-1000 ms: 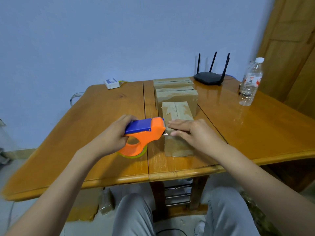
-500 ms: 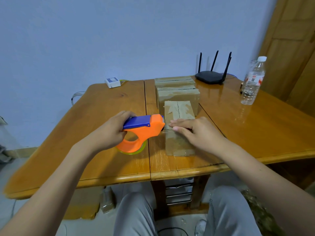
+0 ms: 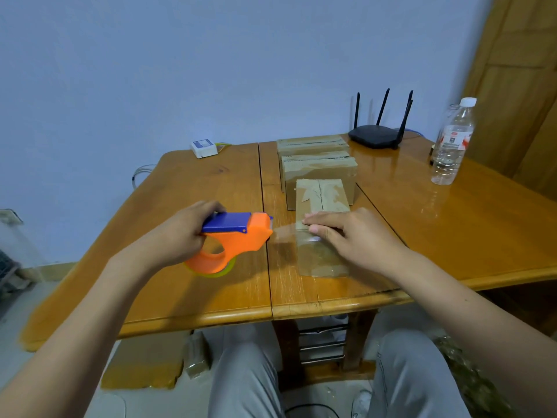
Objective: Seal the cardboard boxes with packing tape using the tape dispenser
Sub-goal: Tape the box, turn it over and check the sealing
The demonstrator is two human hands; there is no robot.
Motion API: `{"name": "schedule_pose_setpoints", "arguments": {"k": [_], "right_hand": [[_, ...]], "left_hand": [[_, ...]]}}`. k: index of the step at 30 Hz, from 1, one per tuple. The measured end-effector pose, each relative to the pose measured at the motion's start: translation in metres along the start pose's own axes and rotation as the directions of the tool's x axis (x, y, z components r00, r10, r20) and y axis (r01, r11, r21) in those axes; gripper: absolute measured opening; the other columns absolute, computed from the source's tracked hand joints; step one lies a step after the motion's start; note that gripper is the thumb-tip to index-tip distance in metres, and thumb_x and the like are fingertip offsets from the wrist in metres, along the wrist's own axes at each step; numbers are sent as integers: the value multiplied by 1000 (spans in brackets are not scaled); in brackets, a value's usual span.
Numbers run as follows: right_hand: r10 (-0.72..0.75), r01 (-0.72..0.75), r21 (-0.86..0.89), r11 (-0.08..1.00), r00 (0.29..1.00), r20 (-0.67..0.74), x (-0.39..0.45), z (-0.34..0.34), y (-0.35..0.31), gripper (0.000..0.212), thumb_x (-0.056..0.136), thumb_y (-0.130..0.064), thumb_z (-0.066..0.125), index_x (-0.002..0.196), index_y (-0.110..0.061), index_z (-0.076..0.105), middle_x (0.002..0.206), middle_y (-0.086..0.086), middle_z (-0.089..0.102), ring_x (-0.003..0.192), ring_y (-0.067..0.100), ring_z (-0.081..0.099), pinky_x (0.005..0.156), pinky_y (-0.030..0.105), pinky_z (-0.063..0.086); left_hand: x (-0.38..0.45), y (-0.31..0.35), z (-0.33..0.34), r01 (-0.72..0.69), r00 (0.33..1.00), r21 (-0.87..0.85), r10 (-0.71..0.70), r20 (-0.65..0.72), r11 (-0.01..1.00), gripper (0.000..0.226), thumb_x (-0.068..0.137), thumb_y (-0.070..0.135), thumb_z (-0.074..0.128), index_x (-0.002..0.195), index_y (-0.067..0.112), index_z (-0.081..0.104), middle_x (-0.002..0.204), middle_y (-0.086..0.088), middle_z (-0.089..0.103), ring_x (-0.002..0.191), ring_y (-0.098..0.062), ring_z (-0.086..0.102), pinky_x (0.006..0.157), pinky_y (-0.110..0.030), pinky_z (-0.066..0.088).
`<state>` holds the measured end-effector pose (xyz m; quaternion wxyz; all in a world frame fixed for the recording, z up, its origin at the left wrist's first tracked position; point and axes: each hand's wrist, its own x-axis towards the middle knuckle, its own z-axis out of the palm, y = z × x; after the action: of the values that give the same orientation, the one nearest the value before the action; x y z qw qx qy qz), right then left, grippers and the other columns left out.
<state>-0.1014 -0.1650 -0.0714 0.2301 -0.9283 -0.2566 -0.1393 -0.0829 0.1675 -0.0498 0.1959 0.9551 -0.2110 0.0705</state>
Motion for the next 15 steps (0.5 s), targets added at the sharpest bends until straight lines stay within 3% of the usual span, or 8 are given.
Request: {"name": "schedule_pose_setpoints", "arguments": {"k": [4,11,15], "right_hand": [[-72,85,-188,979,994,76,1,3,-7,45,102,-58,32,144,-49,46,150,-19,45,133,3,51,97,27,47],[-92,115,-271,956,991,95,5,6,-4,41,104,-55,33,144,-53,42,152,-24,41,138,2,44,82,23,40],[-97,115,-261,958,992,82,6,8,-2,41,104,-54,34,144,-51,45,151,-23,43,139,2,44,85,24,44]], "left_hand": [[1,5,-3,-8,998,71,3,67,997,56,79,-13,46,119,26,51,115,7,54,100,-22,56,78,-32,43],[10,25,-13,-39,972,273,-26,233,961,56,87,-6,42,125,35,44,113,4,50,97,-21,53,79,-41,50],[24,48,-20,-79,945,413,-64,321,907,54,90,-4,42,125,37,41,104,5,46,91,-19,51,73,-34,45]]}}
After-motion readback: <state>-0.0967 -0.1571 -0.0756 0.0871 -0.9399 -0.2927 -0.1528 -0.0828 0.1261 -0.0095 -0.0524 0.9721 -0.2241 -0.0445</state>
